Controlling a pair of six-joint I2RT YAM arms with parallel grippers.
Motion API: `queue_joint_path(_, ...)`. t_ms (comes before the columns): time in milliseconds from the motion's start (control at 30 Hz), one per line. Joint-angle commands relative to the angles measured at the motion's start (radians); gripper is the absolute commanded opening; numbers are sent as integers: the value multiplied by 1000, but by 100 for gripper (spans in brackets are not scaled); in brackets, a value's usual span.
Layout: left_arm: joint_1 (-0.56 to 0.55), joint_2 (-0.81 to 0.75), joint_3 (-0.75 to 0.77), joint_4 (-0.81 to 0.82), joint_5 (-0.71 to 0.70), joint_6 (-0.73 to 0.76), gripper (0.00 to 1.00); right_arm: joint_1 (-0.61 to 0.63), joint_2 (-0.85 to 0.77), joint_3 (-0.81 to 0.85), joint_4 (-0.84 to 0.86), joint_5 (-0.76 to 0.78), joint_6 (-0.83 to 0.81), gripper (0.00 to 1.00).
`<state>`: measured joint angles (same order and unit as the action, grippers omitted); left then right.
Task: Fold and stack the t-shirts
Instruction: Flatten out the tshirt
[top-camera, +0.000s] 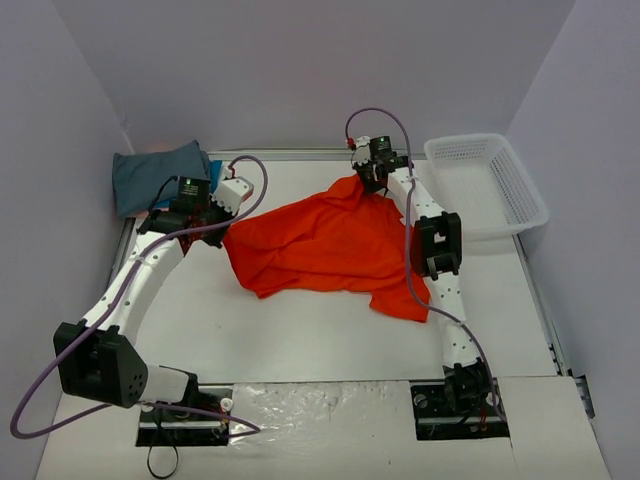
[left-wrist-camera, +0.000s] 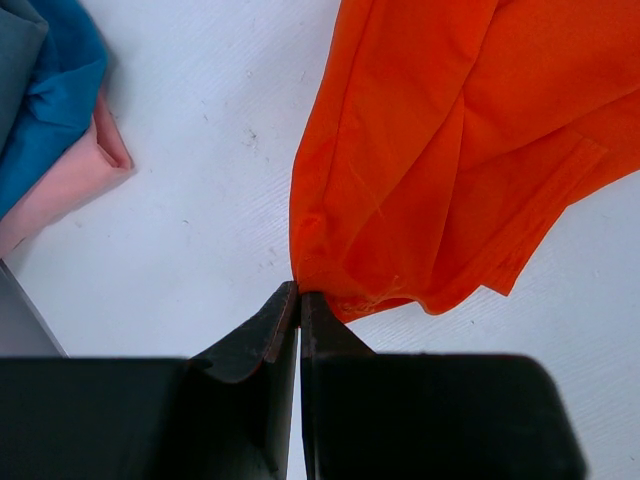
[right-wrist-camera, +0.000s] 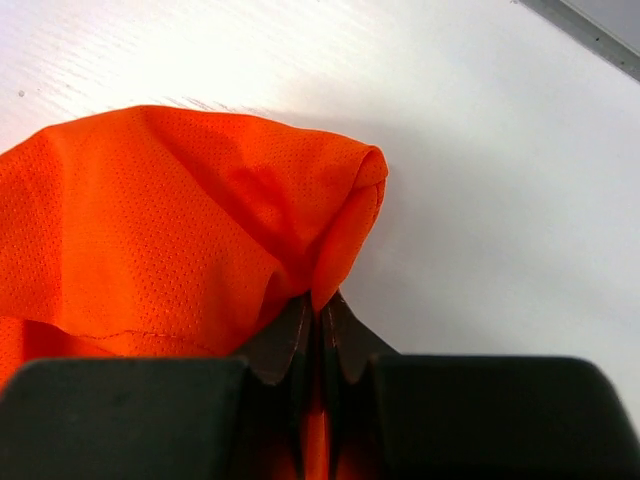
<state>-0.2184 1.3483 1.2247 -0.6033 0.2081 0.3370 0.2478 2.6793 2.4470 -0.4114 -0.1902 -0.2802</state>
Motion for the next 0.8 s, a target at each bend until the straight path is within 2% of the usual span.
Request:
queue_joint_path(0, 7, -23, 16, 11, 8, 10, 2, -1, -7, -83, -47, 69, -31, 0)
queue_joint_path(100, 8, -3, 35, 7, -18, 16, 3, -7, -61, -183, -47, 87, -45, 0)
queue_joint_path(200, 24, 21, 55, 8, -42, 14, 2, -27, -183, -316, -47, 71, -45, 0)
queue_joint_path(433, 109, 6, 125, -13, 34, -1, 2, -68, -677, -669, -67, 5, -47, 0)
queue_joint_path(567, 126, -96, 151, -117, 85, 14, 2, -74, -936, -853, -165, -29, -76, 0)
queue_joint_path(600, 134, -122, 148, -131, 94, 22, 2, -74, -1046, -928, -200, -53, -79, 0)
queue_joint_path(767, 166, -244, 160, -306, 230, 74, 2, -81, -1323, -1062, -338, -164, -108, 0)
